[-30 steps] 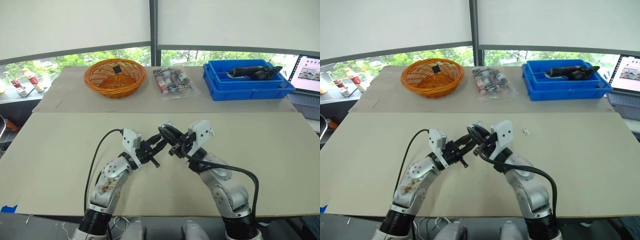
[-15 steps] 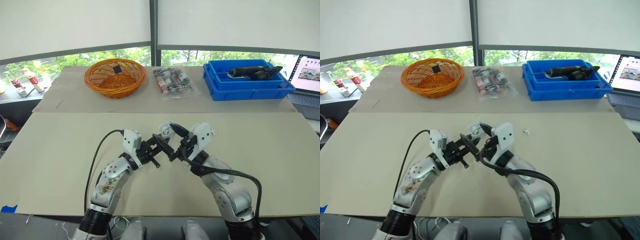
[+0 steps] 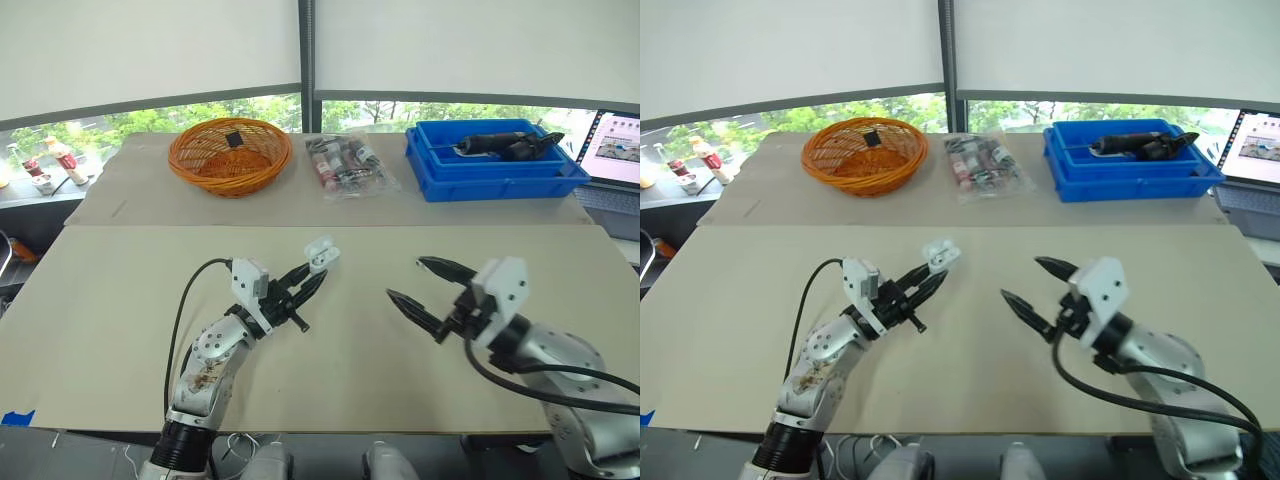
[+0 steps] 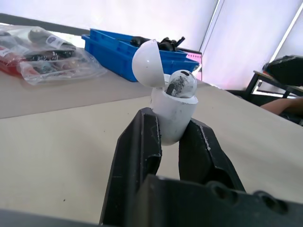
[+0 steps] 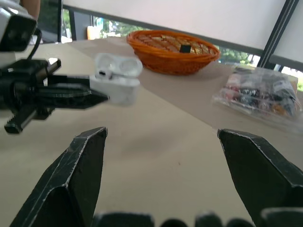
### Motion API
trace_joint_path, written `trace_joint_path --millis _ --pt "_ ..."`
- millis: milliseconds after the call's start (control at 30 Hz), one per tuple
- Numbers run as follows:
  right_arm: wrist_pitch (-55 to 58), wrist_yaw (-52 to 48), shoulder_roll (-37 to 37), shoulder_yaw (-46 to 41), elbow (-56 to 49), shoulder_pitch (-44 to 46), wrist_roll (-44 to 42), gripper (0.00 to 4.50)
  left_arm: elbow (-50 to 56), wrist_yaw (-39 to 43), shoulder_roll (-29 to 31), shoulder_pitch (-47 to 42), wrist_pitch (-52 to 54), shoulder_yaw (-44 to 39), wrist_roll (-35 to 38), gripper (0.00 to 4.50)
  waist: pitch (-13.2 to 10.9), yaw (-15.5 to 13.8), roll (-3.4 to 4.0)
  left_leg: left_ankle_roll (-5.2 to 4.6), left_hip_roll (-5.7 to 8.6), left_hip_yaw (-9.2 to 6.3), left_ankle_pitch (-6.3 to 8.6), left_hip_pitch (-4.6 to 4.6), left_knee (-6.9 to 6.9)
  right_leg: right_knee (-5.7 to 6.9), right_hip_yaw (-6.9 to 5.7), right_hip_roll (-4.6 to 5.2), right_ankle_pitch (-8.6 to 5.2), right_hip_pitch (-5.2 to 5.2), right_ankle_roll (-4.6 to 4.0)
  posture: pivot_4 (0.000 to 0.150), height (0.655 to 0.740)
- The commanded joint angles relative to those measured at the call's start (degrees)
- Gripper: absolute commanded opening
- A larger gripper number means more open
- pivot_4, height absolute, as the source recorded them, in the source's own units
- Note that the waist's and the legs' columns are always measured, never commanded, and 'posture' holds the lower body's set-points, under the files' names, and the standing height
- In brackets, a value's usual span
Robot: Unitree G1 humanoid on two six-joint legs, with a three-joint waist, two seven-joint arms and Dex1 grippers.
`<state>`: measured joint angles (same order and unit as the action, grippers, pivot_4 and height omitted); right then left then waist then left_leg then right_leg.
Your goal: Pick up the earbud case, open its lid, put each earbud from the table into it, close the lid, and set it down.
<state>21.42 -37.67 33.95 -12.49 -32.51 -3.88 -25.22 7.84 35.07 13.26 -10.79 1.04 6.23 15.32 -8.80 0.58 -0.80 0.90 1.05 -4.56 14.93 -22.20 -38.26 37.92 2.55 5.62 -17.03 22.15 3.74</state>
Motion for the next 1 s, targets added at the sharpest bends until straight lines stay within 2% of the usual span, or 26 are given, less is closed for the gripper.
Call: trace_joint_path --millis 33,233,300,333,533,633,800,900,1000 --pt "-7.42 -3.64 2.47 -7.67 7.26 -5.31 2.55 4.14 0.68 0.11 0.45 1.08 -2.48 -0.55 -0.64 0.5 -0.01 -0.33 -0.01 0.0 0.03 0.02 0.0 -0.01 0.0 -0.03 0.0 0.04 0.0 -0.01 0.0 0.15 0.74" --pt "-15.69 -7.98 4.74 -15.85 21.48 -12.64 4.21 4.14 0.23 -0.95 0.05 1.55 -3.8 -0.61 -1.55 0.5 -0.01 -0.38 -0.01 0.0 0.03 0.1 0.0 0.06 -0.01 0.02 0.08 0.04 0.0 -0.04 0.0 0.15 0.74" --pt "-17.48 -8.76 5.22 -17.41 24.8 -13.64 4.26 4.5 0.18 -1.0 -0.06 1.73 -4.06 -0.62 -1.7 0.5 -0.01 -0.32 -0.01 -0.01 0.02 0.11 0.01 0.06 0.0 0.01 0.09 0.04 0.0 -0.04 0.0 0.15 0.74" --pt "-17.97 -9.05 5.46 -18.08 26.1 -13.81 4.15 4.5 0.11 -1.05 -0.11 1.75 -4.15 -0.63 -1.79 0.5 -0.01 -0.23 -0.01 -0.01 0.02 0.11 0.01 0.06 0.0 0.0 0.09 0.04 0.0 -0.04 0.0 0.15 0.74" --pt "-17.21 -8.73 6.48 -18.0 26.49 -12.17 3.74 4.5 -0.11 -1.09 -0.26 1.98 -4.45 -0.73 -2.03 0.5 0.0 0.15 0.0 -0.01 0.01 0.11 0.01 0.07 0.02 0.01 0.11 0.03 0.0 -0.04 0.0 0.15 0.74" --pt "-14.7 -7.39 6.79 -15.21 24.03 -8.7 4.18 4.5 -0.13 -1.07 -0.33 2.09 -4.45 -0.57 -2.13 0.5 0.0 0.21 0.0 -0.01 0.01 0.12 0.01 0.08 0.02 0.01 0.13 0.03 0.0 -0.05 0.0 0.15 0.74" --pt "-7.87 -3.16 5.92 -4.83 22.94 3.86 7.33 4.5 -0.49 -1.16 -0.6 1.51 -4.21 -0.16 -2.35 0.5 0.01 0.24 0.01 0.0 -0.01 0.11 0.0 0.09 0.0 0.04 0.13 0.01 0.0 -0.04 0.0 0.15 0.74" --pt "-4.22 0.56 4.23 2.95 28.67 14.7 12.88 4.5 -0.94 -1.13 -0.76 0.87 -4.34 0.2 -2.57 0.5 0.0 0.19 0.01 0.02 0.0 0.09 -0.01 0.06 0.0 0.03 0.1 0.01 0.0 -0.02 0.0 0.15 0.74" --pt "-3.25 1.67 1.65 6.26 36.29 23.25 14.39 4.5 -1.04 -1.22 -0.88 0.67 -4.4 0.32 -2.72 0.5 0.0 -0.1 0.01 0.05 0.02 0.08 -0.03 0.01 -0.04 0.03 0.07 0.03 0.0 0.0 0.0 0.15 0.74"
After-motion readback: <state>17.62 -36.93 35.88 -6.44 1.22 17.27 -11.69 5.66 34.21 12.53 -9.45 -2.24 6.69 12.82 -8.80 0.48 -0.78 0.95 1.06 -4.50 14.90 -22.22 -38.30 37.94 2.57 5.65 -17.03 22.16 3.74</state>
